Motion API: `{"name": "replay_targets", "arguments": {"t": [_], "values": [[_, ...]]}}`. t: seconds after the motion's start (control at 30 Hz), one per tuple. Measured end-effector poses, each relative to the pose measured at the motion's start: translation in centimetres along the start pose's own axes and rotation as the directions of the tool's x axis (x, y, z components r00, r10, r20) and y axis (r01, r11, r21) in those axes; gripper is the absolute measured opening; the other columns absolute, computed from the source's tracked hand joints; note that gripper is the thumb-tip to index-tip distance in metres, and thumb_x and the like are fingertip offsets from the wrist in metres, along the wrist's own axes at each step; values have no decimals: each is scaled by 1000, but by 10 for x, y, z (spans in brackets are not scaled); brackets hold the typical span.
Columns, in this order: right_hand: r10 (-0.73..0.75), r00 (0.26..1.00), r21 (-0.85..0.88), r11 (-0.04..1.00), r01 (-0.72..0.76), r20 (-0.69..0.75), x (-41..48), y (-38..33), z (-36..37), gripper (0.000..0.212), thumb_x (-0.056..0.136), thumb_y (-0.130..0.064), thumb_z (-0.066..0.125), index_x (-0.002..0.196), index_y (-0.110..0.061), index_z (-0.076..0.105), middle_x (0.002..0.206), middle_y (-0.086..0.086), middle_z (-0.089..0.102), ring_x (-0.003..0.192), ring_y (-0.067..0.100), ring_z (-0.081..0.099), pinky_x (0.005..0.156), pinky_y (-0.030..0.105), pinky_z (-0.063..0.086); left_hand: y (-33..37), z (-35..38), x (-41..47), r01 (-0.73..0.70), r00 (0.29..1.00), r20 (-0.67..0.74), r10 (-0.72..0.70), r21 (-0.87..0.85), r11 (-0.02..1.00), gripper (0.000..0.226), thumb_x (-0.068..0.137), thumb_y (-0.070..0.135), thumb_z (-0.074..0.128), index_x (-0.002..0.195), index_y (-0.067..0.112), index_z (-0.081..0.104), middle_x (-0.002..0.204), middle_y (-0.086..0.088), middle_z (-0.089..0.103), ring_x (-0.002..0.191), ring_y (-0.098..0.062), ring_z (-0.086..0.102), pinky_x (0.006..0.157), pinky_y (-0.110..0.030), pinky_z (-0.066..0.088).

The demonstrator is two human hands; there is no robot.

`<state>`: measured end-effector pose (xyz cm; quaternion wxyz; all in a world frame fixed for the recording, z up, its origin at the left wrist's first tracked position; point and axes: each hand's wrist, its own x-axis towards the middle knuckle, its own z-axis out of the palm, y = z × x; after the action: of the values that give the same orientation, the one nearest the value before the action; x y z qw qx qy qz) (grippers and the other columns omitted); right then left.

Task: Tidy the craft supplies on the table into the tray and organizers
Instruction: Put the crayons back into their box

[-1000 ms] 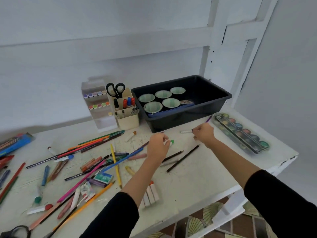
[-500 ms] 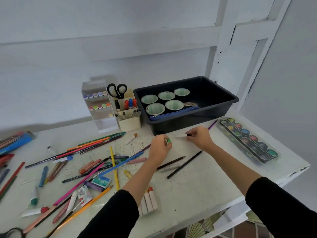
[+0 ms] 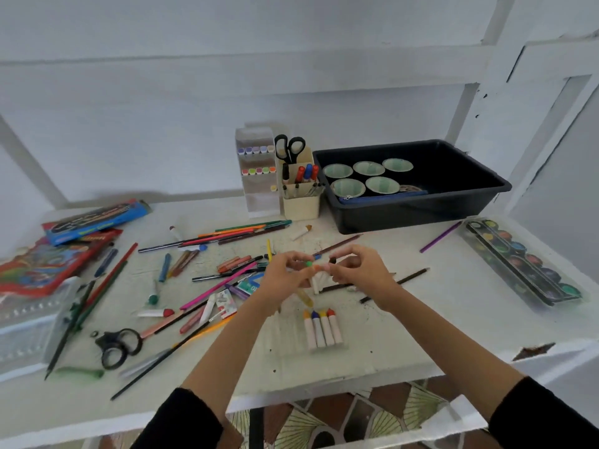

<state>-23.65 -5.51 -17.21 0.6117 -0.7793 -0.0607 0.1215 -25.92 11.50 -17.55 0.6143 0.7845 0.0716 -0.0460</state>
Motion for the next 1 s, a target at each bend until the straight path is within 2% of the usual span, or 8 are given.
{"name": "replay_targets", "arguments": {"t": [0.13, 0.23, 0.4, 0.47, 0.57, 0.7, 0.87, 1.0], "values": [[-51, 999, -205, 977, 53, 14, -20, 8, 33, 20, 73, -20, 79, 84, -15, 64, 69, -6, 69, 59, 7, 66, 53, 17, 52, -18, -21, -31, 96, 995, 34, -95, -46, 994, 25, 84, 1, 65, 109, 6, 65, 86, -9, 65, 78, -17, 67, 63, -21, 56], [-34, 999, -254, 967, 32, -2, -28, 14, 49, 26, 68, -25, 83, 84, -12, 67, 70, 7, 71, 65, 18, 69, 62, 26, 57, -30, -28, -46, 104, 994, -14, -104, 27, 994, 23, 84, 1, 66, 106, 7, 66, 82, -6, 64, 78, -16, 62, 64, -22, 56], [-62, 998, -370, 927, 64, 15, -35, 18, 61, 29, 65, -29, 85, 83, -12, 71, 69, 5, 70, 61, 10, 64, 56, 14, 49, -45, -27, -59, 111, 990, -92, -105, 59, 992, 21, 83, 1, 67, 104, 3, 67, 76, -4, 61, 75, -15, 61, 66, -24, 57], [-85, 995, -418, 903, 95, 43, -36, 16, 63, 30, 64, -29, 85, 84, -12, 72, 72, 4, 70, 62, 6, 62, 56, 12, 48, -47, -25, -63, 117, 989, -97, -113, 41, 992, 22, 83, 2, 67, 105, 3, 67, 86, -10, 63, 81, -20, 64, 68, -26, 58], [-111, 991, -475, 870, 133, 73, -36, 13, 64, 28, 66, -26, 84, 87, -10, 72, 74, 2, 71, 62, 2, 61, 59, 10, 50, -50, -20, -67, 99, 991, -93, -93, 65, 993, 22, 84, 5, 66, 107, 6, 67, 96, -10, 61, 86, -21, 63, 78, -33, 57], [-147, 984, -518, 836, 180, 105, -42, 13, 65, 30, 69, -23, 82, 93, -10, 69, 71, 2, 68, 59, 2, 58, 63, 18, 51, -56, -16, -69, 66, 992, -111, -55, 102, 993, 24, 84, 6, 67, 109, 6, 67, 85, 2, 57, 82, -13, 57, 80, -31, 54], [-159, 965, -588, 768, 254, 210, -47, 16, 66, 32, 76, -22, 77, 105, -11, 71, 80, -3, 59, 63, -1, 50, 61, 5, 42, -57, -17, -70, 64, 991, -122, -49, 117, 991, 23, 84, 6, 68, 107, 7, 67, 88, -1, 60, 81, -12, 57, 69, -17, 49], [-175, 954, -649, 702, 293, 242, -50, 24, 68, 34, 83, -16, 69, 117, -12, 65, 94, 1, 44, 75, 8, 44, 61, 1, 33, -57, -13, -71, 51, 989, -147, -28, 158, 986, 24, 80, 8, 72, 103, 7, 67, 87, -5, 62, 80, -15, 58, 76, -26, 51]]}}
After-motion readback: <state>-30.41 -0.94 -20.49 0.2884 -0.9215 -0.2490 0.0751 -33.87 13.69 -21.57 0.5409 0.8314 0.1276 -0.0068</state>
